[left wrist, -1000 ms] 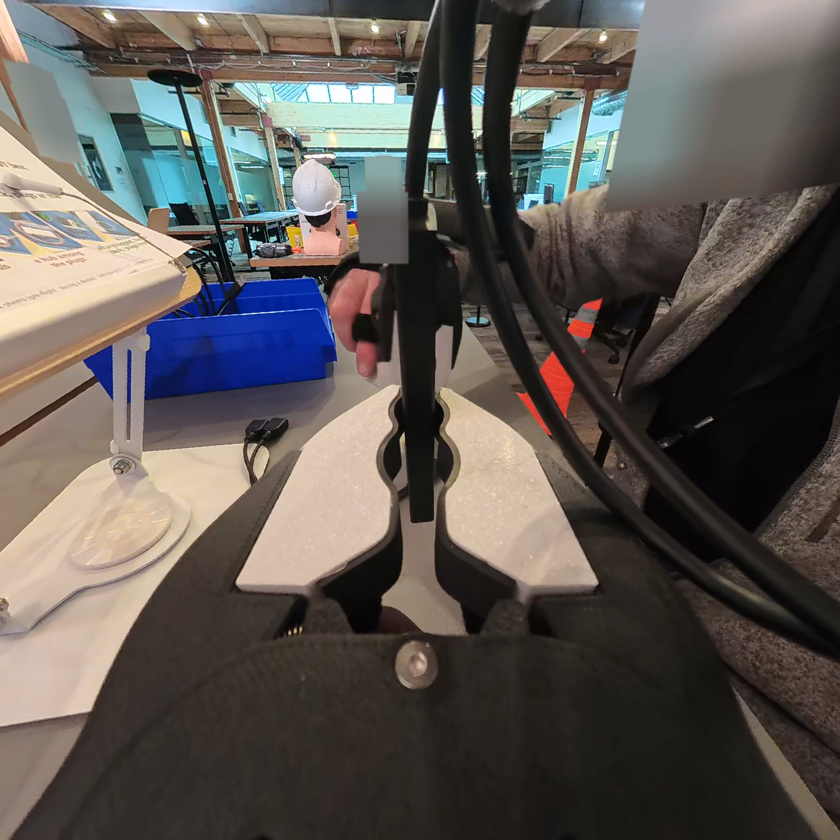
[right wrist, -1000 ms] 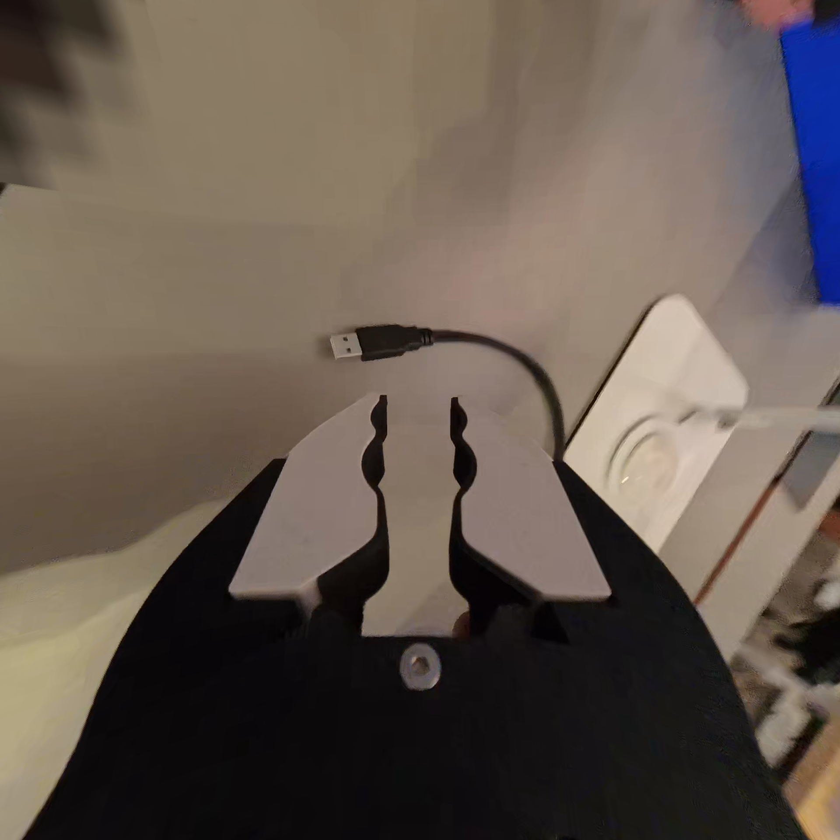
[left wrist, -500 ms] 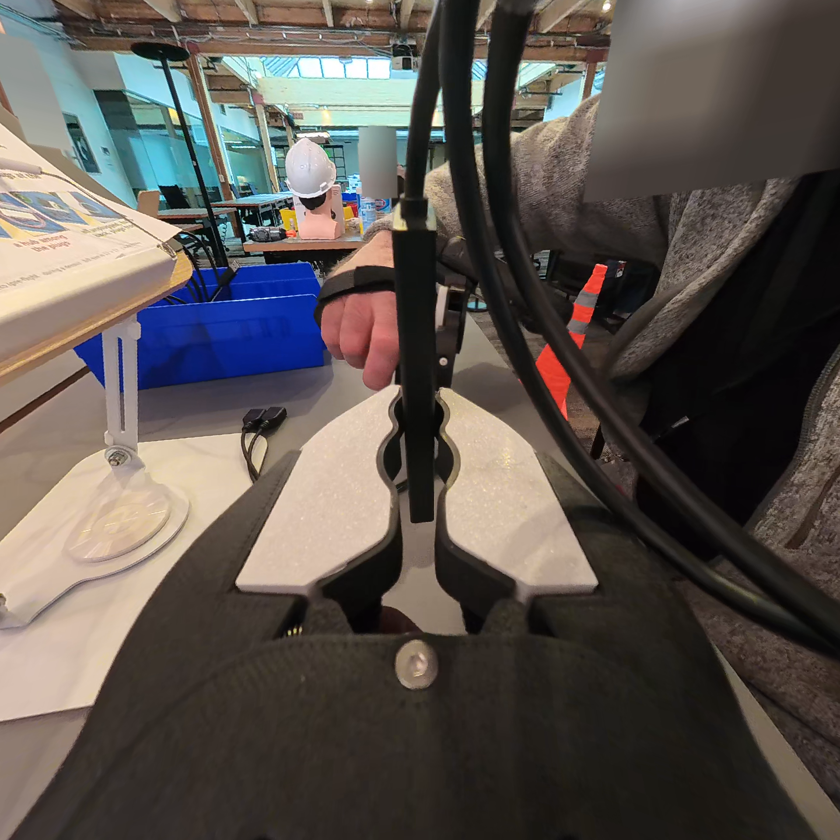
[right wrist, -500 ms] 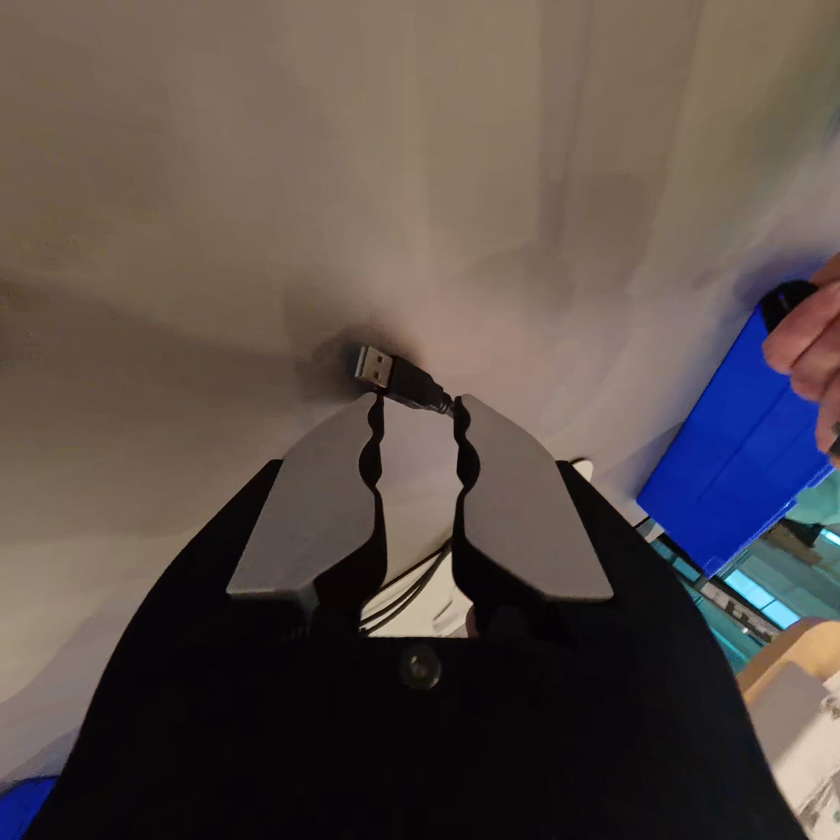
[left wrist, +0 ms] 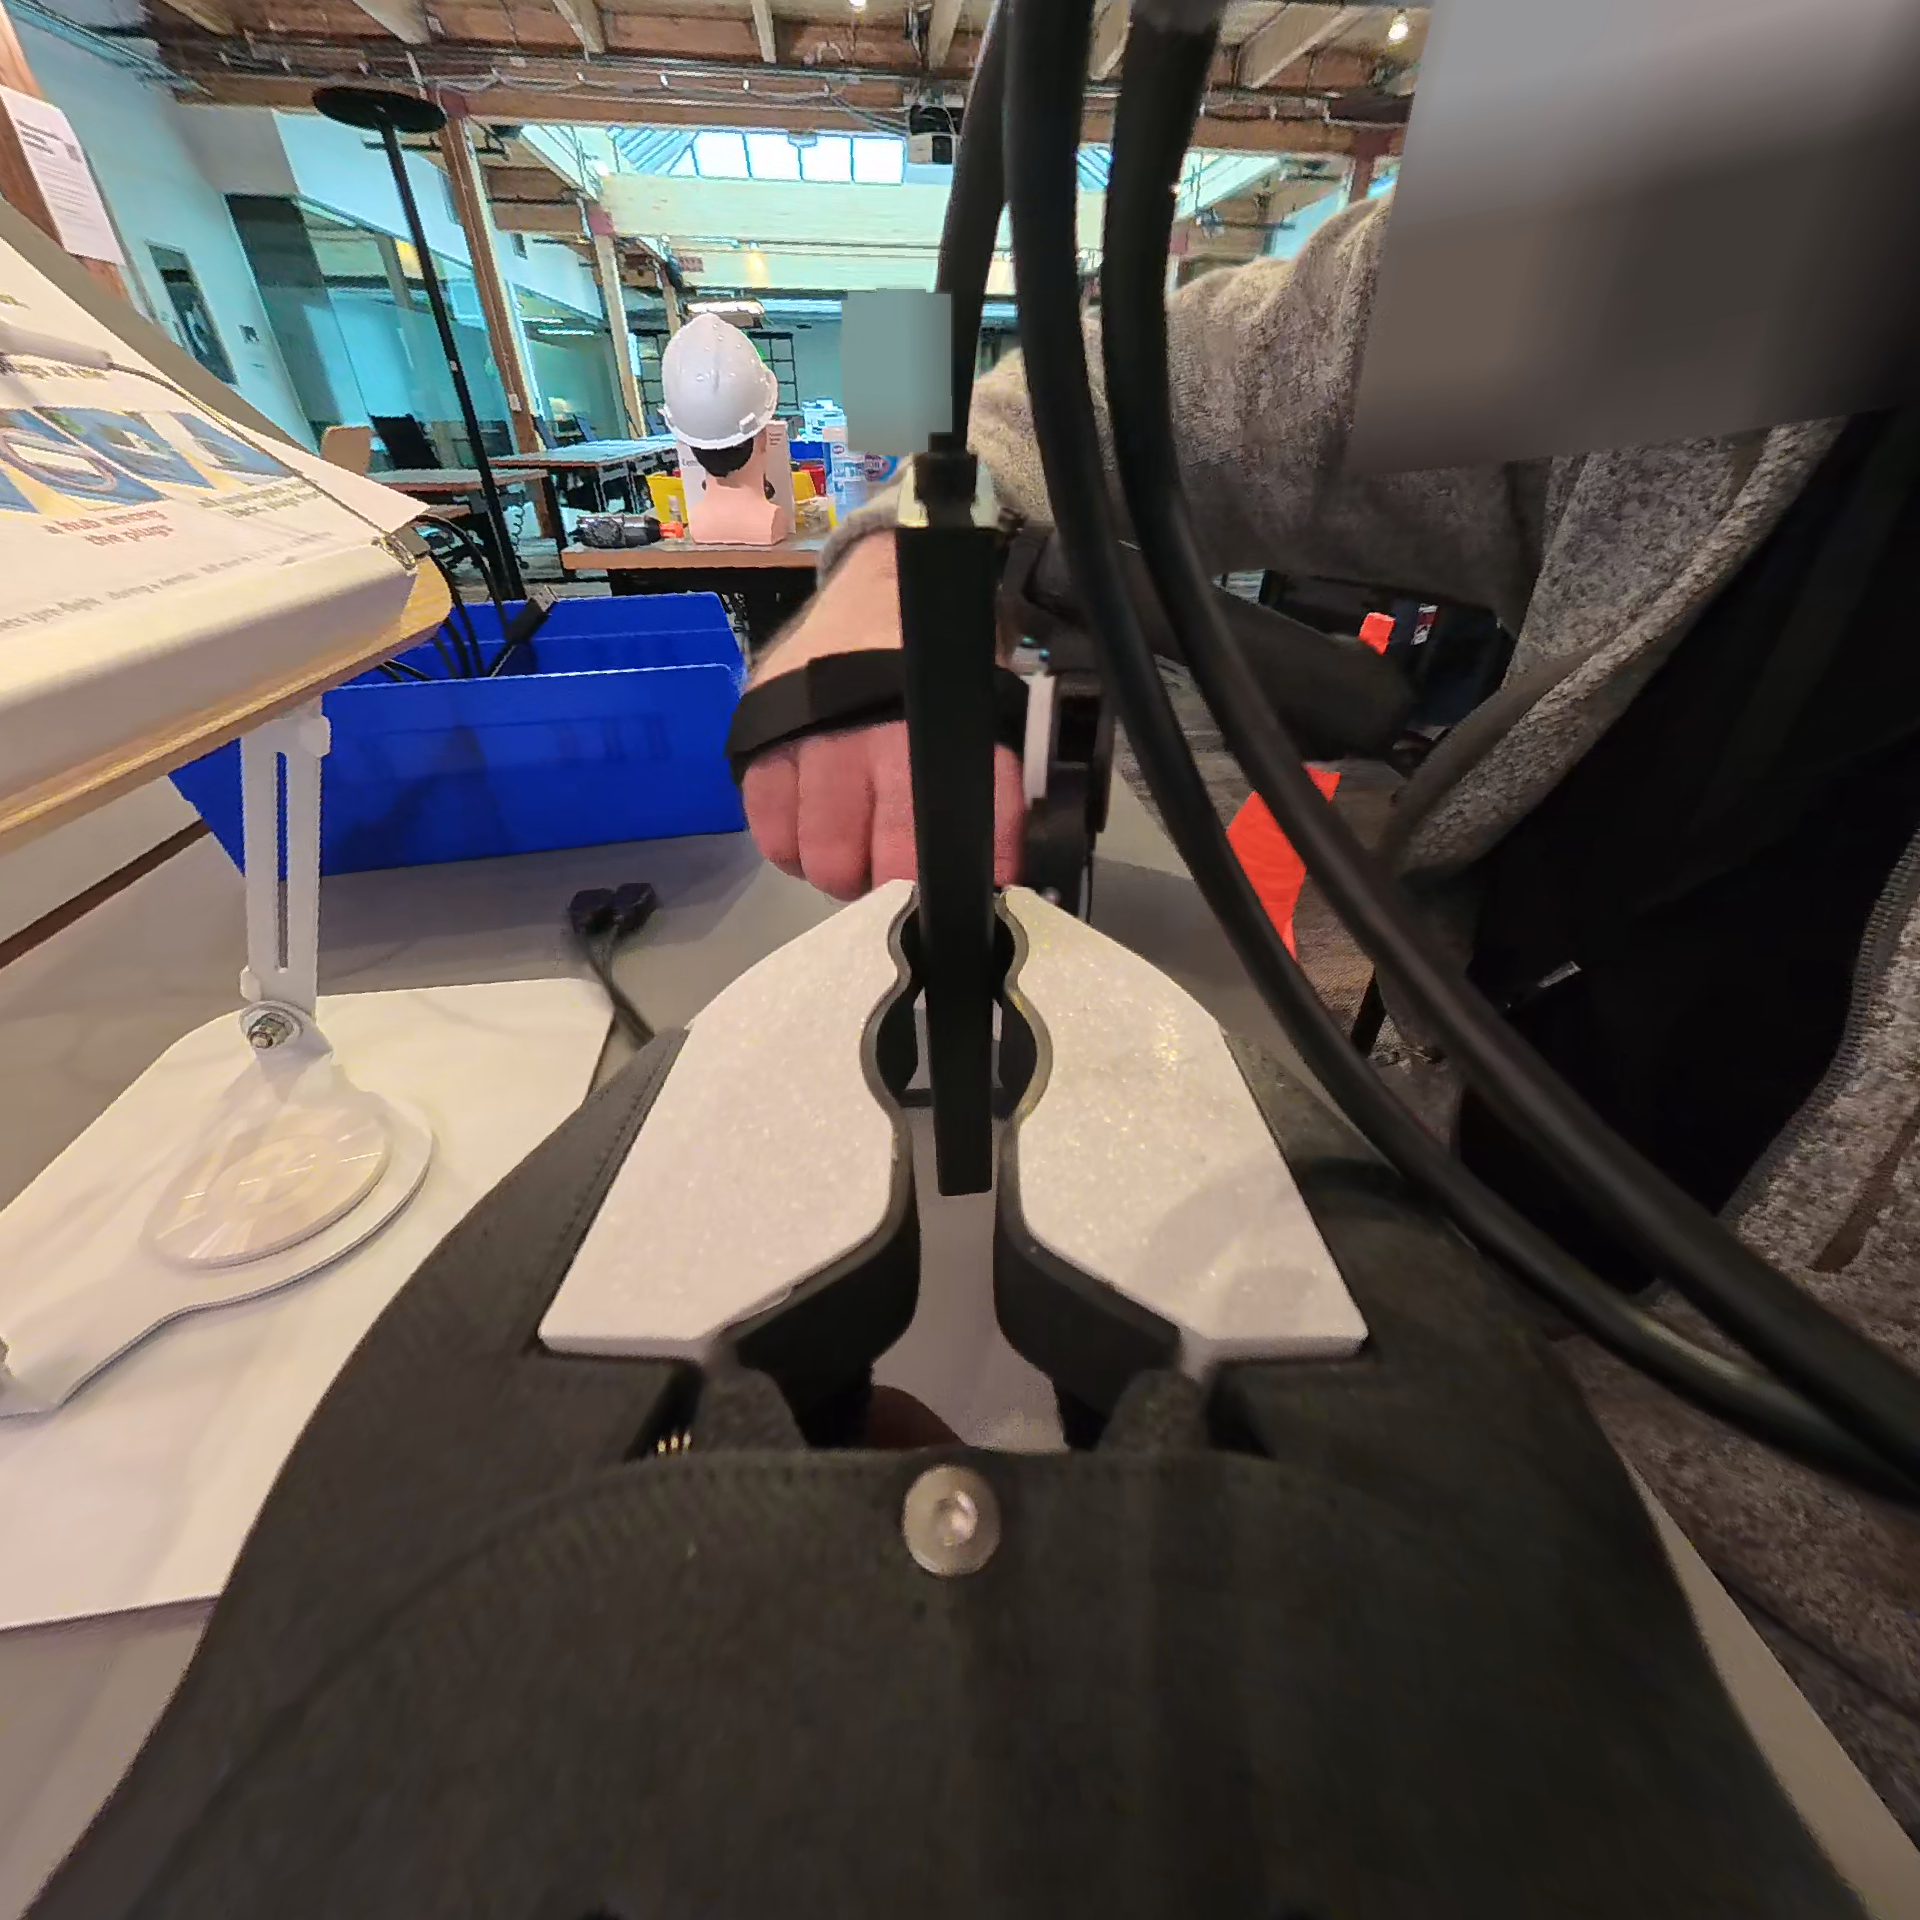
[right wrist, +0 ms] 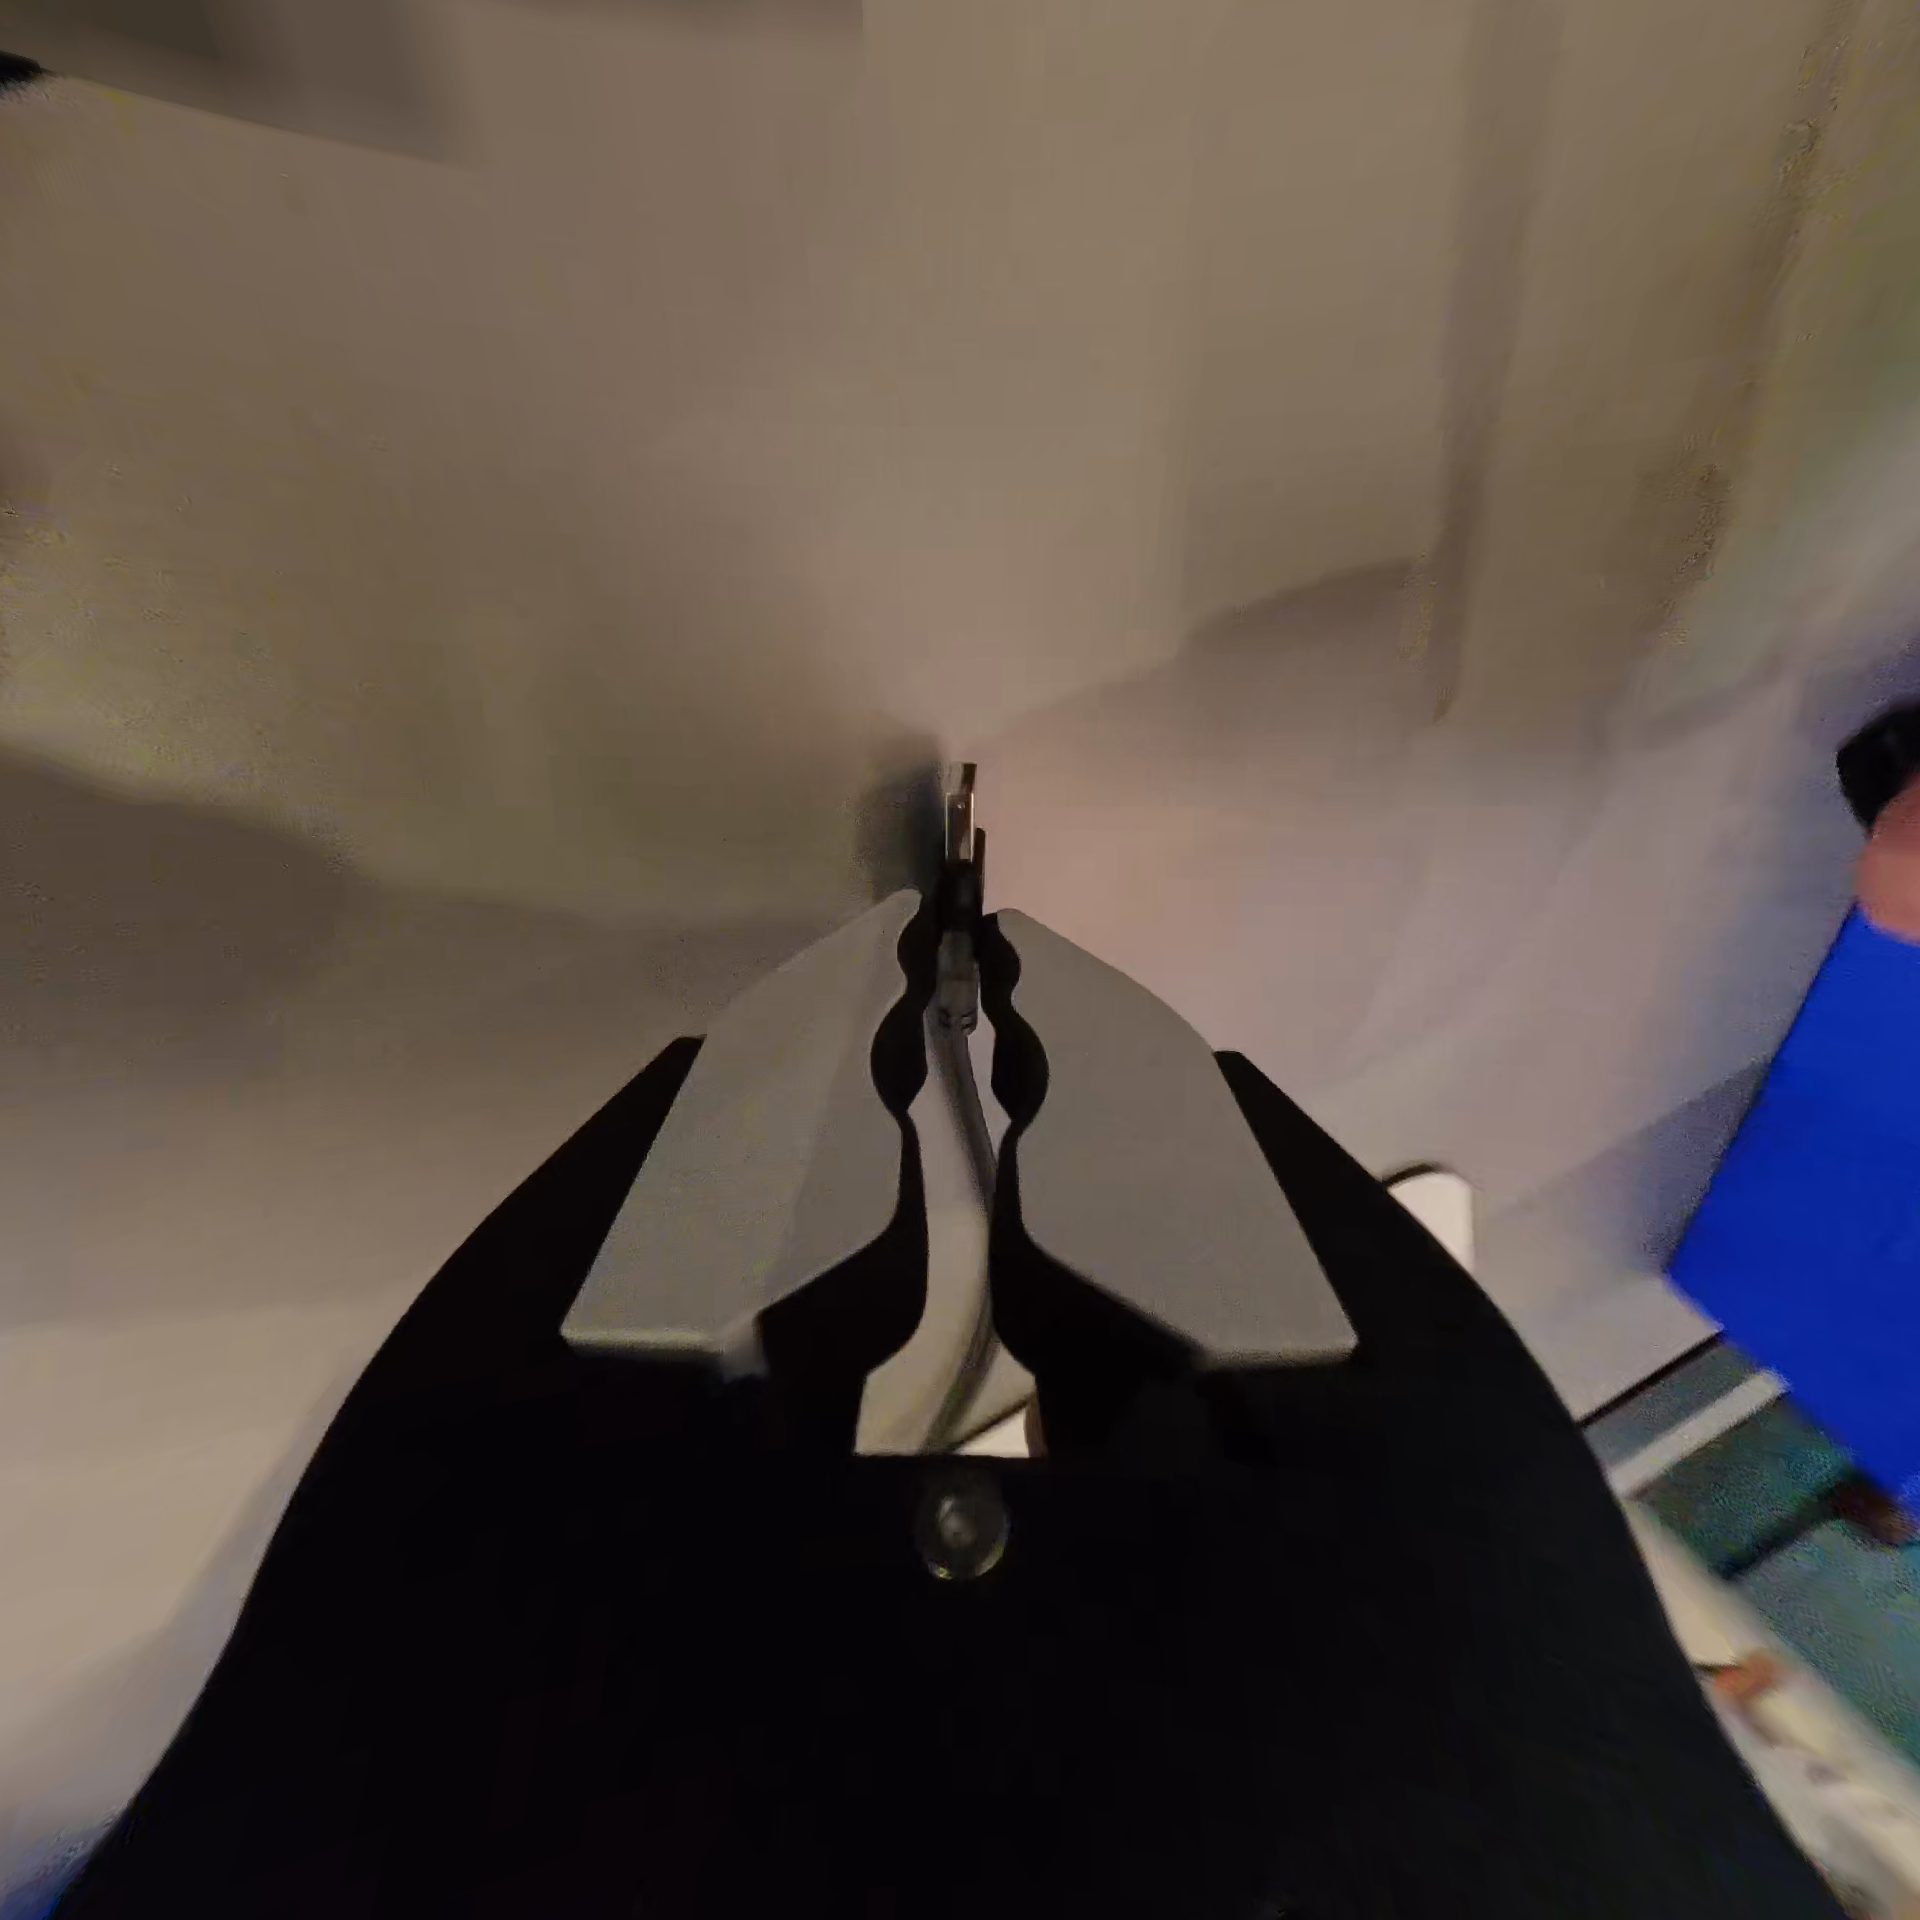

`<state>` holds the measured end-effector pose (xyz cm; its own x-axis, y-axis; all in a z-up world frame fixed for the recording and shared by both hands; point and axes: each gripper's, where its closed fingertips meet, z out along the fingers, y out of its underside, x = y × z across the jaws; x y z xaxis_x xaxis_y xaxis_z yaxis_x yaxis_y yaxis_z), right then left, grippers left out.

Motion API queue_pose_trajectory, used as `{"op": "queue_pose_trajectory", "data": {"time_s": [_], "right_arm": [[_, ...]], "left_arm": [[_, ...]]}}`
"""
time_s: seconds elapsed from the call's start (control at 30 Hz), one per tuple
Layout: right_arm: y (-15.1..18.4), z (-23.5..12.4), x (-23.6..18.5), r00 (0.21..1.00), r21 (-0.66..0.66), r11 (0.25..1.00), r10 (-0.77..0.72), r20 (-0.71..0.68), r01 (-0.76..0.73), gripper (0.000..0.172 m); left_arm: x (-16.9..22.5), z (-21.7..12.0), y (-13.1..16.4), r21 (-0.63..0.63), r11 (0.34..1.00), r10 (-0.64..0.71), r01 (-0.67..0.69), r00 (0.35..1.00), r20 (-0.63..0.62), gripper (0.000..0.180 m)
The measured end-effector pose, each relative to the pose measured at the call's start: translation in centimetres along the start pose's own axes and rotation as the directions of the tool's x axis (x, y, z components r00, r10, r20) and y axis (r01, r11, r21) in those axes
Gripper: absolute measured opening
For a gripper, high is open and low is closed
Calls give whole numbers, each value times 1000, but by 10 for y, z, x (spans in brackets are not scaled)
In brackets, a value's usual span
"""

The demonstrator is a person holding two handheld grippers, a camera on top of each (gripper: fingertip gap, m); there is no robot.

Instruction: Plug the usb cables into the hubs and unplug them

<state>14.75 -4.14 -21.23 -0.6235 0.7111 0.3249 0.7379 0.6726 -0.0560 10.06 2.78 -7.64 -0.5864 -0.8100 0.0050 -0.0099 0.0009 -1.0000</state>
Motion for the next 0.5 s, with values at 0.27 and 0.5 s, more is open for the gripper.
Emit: {"op": "queue_pose_trajectory", "data": {"time_s": [0.27, 0.5], "right_arm": [[23, -31, 42, 785, 195, 803, 594, -175, -564, 8], [49, -80, 64, 500, 320, 570, 820, -279, -757, 8]], "left_arm": [[-9, 3, 2, -26, 999, 42, -40, 995, 89, 10], [-23, 8, 12, -127, 985, 144, -118, 965, 219, 10]]}}
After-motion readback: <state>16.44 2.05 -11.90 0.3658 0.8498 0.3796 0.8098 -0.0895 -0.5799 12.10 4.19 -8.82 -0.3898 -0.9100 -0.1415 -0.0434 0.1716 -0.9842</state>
